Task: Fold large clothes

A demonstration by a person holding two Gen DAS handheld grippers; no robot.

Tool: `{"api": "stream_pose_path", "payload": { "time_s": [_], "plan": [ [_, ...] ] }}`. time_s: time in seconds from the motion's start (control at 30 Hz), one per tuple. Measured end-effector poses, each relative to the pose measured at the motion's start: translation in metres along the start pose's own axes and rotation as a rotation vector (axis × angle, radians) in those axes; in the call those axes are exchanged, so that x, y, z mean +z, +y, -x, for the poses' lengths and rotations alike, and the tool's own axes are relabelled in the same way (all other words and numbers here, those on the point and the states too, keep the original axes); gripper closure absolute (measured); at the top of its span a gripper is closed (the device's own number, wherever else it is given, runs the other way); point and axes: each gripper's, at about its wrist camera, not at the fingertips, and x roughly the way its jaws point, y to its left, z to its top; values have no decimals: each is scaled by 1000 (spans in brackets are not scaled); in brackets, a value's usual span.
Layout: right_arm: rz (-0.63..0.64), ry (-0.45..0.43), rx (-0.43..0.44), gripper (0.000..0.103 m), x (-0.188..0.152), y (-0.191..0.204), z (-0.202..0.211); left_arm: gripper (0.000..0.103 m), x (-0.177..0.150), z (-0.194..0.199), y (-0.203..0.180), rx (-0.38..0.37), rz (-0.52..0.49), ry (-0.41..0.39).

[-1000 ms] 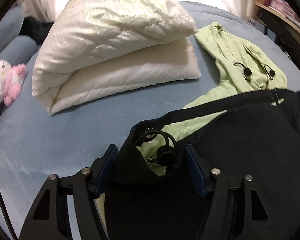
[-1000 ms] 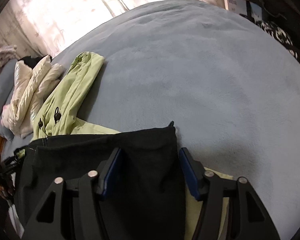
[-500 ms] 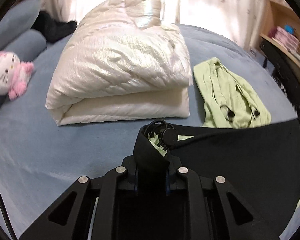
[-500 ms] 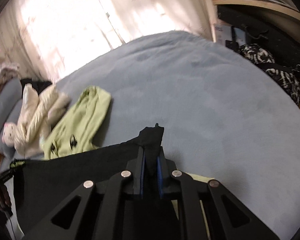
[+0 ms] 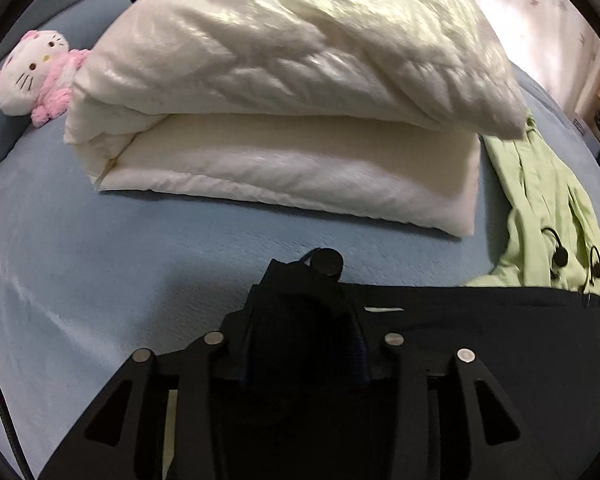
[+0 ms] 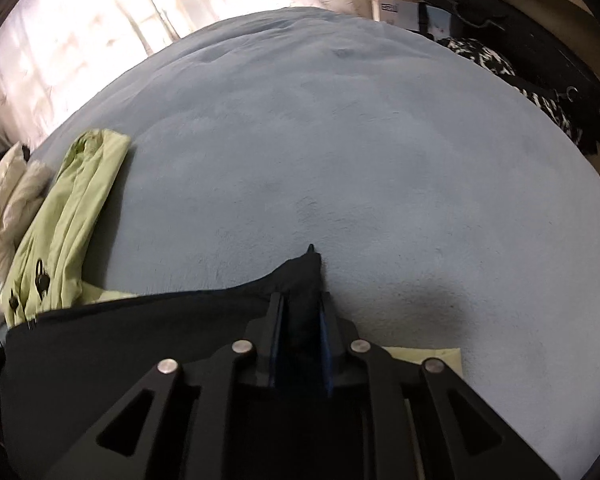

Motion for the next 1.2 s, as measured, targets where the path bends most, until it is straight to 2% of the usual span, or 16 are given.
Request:
{"api": "stream_pose_path", "payload": {
  "time_s": [0.07,0.17,0.3,0.43,0.53,0.6,0.7,0.77,0.9,1.07,1.2],
  "plan": [
    [-28,-13,10,81,1,-5,9,62,0,7,3,6,15,-5],
    [-42,-89,22,80,4,-7,38,62,-6,28,6,30,18,-43],
    [14,-135,162,80,-15,6,89,62,-33,74,-3,42,-88,-126],
    [122,-98,296,80,-66,29,127,62,-83,126,-12,-49,-176,-160],
    [202,-56,359,80,-109,47,146,62,-135,161,-15,-137,-208,-139],
    [252,-25,401,80,-140,62,154,62,-157,171,-23,-176,-229,-119],
    [320,27,440,80,-168,84,153,62,-189,176,-40,-194,-282,-82],
    [373,66,439,80,-183,100,144,62,-199,167,-50,-168,-306,-69],
    [407,102,416,80,-179,126,115,62,-182,142,-53,-122,-285,-57],
    [467,41,386,80,-144,160,88,61,-138,110,-50,-21,-273,-61],
    [485,0,321,80,-108,167,63,60,-90,80,-41,15,-223,-38]
  ]
}}
